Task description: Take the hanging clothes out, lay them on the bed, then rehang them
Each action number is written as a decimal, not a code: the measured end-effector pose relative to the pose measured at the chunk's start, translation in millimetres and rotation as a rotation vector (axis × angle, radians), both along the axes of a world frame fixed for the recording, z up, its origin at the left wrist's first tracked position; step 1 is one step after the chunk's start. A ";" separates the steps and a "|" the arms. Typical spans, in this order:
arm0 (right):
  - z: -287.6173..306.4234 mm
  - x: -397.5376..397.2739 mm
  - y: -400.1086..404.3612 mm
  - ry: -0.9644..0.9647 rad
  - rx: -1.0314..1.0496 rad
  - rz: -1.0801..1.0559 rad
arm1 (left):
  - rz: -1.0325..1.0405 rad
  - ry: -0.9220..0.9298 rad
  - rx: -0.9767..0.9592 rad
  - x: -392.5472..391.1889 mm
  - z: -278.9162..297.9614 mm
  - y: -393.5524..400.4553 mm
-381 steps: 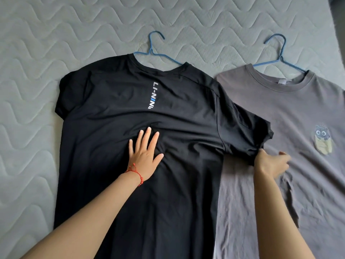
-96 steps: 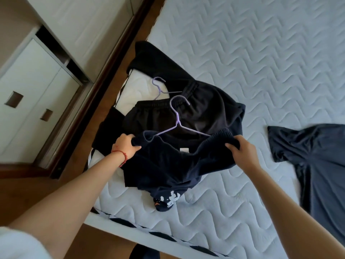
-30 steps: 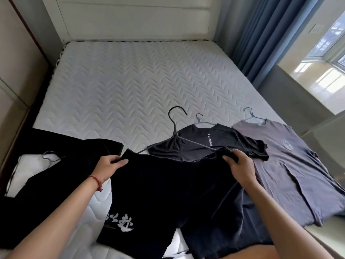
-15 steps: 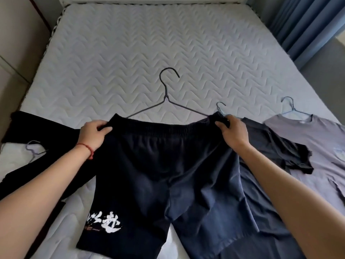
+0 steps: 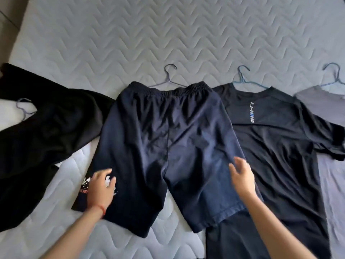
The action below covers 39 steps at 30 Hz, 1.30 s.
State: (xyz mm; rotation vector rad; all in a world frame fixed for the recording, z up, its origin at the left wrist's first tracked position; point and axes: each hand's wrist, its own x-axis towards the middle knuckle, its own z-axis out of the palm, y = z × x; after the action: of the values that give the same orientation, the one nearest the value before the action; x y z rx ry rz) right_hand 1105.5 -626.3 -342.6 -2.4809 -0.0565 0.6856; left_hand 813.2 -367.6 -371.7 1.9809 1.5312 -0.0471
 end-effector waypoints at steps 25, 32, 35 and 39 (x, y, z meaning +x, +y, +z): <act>-49.8 -126.2 -74.2 0.761 0.269 -0.876 | 1.256 -0.320 -0.650 -50.7 -48.6 -112.3; -35.7 -141.2 -63.5 0.933 0.332 -0.731 | 1.179 -0.491 -0.995 -36.4 -35.1 -157.1; -34.3 -143.3 -58.8 0.971 0.272 -0.631 | 1.039 -0.344 -0.847 -29.8 -30.9 -169.7; -32.3 -143.8 -55.0 0.976 0.198 -0.568 | 1.019 -0.391 -0.922 -27.4 -19.8 -164.3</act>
State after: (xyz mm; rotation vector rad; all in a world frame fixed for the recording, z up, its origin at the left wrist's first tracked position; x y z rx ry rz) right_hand 961.7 -681.3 -374.9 -1.6156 0.8500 1.4291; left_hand 785.9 -532.0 -391.5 0.3773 1.6384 0.0497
